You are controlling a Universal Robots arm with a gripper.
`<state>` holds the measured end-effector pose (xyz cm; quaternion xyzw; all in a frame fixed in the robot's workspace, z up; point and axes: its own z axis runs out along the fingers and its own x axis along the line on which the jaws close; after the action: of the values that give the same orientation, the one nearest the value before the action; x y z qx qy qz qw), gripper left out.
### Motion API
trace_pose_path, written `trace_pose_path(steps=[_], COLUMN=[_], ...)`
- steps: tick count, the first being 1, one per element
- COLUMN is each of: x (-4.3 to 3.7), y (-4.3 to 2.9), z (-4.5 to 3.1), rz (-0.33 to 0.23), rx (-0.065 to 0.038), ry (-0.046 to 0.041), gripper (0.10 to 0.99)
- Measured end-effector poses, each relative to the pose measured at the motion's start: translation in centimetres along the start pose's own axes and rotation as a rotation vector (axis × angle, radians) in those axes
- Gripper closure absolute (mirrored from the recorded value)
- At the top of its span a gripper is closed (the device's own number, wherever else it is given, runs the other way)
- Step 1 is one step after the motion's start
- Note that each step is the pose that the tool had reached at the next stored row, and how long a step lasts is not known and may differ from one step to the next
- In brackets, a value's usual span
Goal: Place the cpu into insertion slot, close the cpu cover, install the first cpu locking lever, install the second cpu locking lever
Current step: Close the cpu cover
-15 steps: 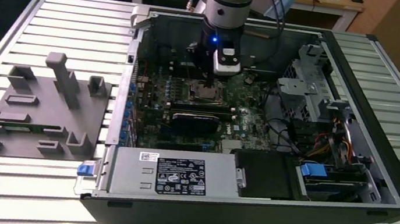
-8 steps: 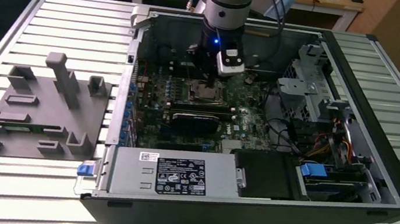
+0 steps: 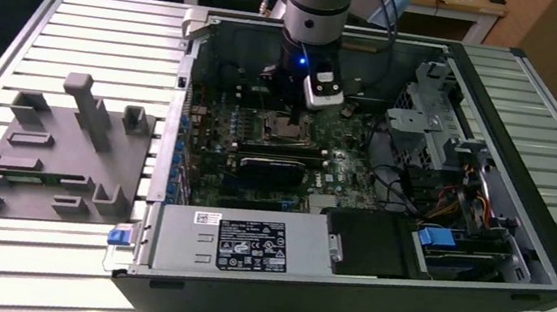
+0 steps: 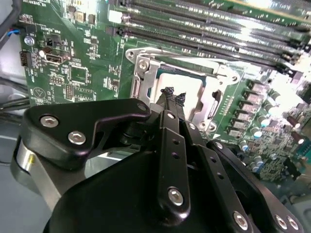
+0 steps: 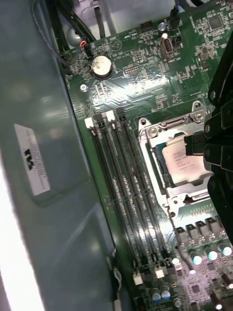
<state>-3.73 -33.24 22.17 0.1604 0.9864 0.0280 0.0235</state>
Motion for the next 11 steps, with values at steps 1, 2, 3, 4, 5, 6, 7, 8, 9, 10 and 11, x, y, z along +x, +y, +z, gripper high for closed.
trace_pose_path(steps=[1, 2, 3, 4, 5, 6, 7, 8, 9, 10, 11], x=[-0.01, 0.00, 0.01, 0.01, 0.01, 0.01, 0.01, 0.01, 0.01, 0.01, 0.01], y=[-0.12, -0.23, -0.26, -0.26, -0.26, -0.27, -0.27, -0.28, -0.28, -0.28, -0.28], z=[-0.01, -0.01, -0.01, 0.00, 0.01, 0.02, 0.03, 0.05, 0.07, 0.09, 0.11], rz=[-0.003, -0.008, -0.017, -0.028, -0.042, -0.057, -0.073, -0.091, -0.109, -0.127, -0.145], rx=[-0.001, -0.001, -0.001, -0.002, -0.002, -0.003, -0.004, -0.004, -0.005, -0.006, -0.006], ry=[-0.0008, -0.0012, -0.0011, -0.0006, 0.0002, 0.0011, 0.0021, 0.0033, 0.0044, 0.0056, 0.0068], gripper=[0.980, 0.980, 0.980, 0.980, 0.980, 0.980, 0.980, 0.980, 0.980, 0.980, 0.980])
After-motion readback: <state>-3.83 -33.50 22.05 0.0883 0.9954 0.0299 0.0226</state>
